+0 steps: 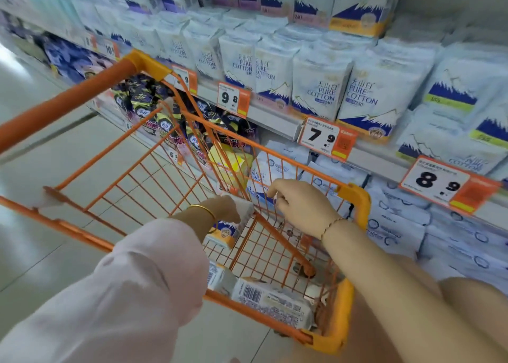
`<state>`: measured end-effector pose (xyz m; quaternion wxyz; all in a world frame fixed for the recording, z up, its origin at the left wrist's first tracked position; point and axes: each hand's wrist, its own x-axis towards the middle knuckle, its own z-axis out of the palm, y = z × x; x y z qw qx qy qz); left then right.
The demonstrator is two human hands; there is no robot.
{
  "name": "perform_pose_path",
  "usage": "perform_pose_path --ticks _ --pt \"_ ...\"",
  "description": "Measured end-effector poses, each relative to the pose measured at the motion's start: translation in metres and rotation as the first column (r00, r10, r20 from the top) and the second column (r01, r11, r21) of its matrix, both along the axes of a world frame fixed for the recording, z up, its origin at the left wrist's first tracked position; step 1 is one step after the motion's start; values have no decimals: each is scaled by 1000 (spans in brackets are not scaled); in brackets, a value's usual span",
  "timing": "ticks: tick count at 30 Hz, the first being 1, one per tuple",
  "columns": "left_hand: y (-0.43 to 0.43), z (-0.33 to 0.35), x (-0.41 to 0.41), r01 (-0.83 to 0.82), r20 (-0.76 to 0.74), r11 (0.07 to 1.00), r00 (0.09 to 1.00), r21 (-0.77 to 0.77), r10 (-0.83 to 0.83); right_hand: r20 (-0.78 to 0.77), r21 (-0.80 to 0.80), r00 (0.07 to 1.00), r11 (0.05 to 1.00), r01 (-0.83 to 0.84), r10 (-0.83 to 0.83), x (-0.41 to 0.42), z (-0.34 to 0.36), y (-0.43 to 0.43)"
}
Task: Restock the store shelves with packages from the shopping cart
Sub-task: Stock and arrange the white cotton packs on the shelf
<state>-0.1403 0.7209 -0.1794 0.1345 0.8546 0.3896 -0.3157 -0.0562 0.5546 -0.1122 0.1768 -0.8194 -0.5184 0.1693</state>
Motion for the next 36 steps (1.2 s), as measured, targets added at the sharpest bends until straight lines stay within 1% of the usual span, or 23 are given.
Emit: perform_pose_path --ticks 2,3,6,9,12,15,16,19,22,23,25,27,28,29,30,31,32,33,35,36 --pt "0 -1 2 -53 46 998 998 18 52 12 -5 1000 1000 17 -17 0 0 1" --pt "2 -2 3 -98 64 995 993 -6 99 17 -4 1000 1000 21 -21 0 0 0" --pt "9 -4 8 -235 124 961 960 -144 253 21 -3 999 999 34 -34 -2 0 -2" --pt "7 -9 14 -260 114 915 945 -308 307 26 11 999 999 42 -42 0 -1 -4" --pt "4 -15 15 -280 100 910 941 -307 323 15 17 999 999 51 -51 0 -1 -3" --pt "0 -15 12 -393 -6 804 900 -446 437 22 18 999 999 47 -47 0 -2 -3" --pt "-6 -12 14 -393 -48 778 903 -491 426 17 18 998 998 54 -54 0 -2 -3" --pt "-24 -5 21 -352 -90 726 923 -591 374 3 25 995 995 95 -95 2 -1 -2" --pt "-34 -4 23 -395 -171 640 907 -659 384 5 26 990 990 142 -142 2 0 -4" --pt "-35 -4 22 -405 -193 626 905 -666 379 9 24 990 989 144 -144 1 0 -5" --pt "-35 -4 21 -397 -203 632 911 -666 358 13 23 990 990 139 -139 0 -2 -6" --pt "-34 2 22 -359 -165 678 928 -642 334 5 38 989 989 145 -145 0 -3 -6" --pt "-33 5 25 -309 -126 731 947 -608 296 0 52 988 987 152 -152 1 -4 -7" --pt "-33 11 27 -223 -81 803 973 -553 215 -1 78 987 984 160 -160 1 -4 -7" --pt "-34 22 29 -98 -30 874 995 -475 95 3 118 985 978 170 -171 0 -3 -8" --pt "-35 37 30 42 8 922 999 -386 -42 10 178 982 967 182 -187 0 -1 -9" --pt "-34 53 29 177 31 939 984 -296 -176 16 256 979 947 193 -204 -1 1 -10" --pt "-32 72 27 286 40 930 958 -231 -284 9 344 976 917 200 -216 -2 5 -12" --pt "-28 117 19 396 86 897 918 -196 -387 -59 499 977 841 208 -206 -3 18 -17" --pt "-26 138 15 429 146 879 902 -205 -406 -113 533 977 818 215 -183 -3 27 -20"
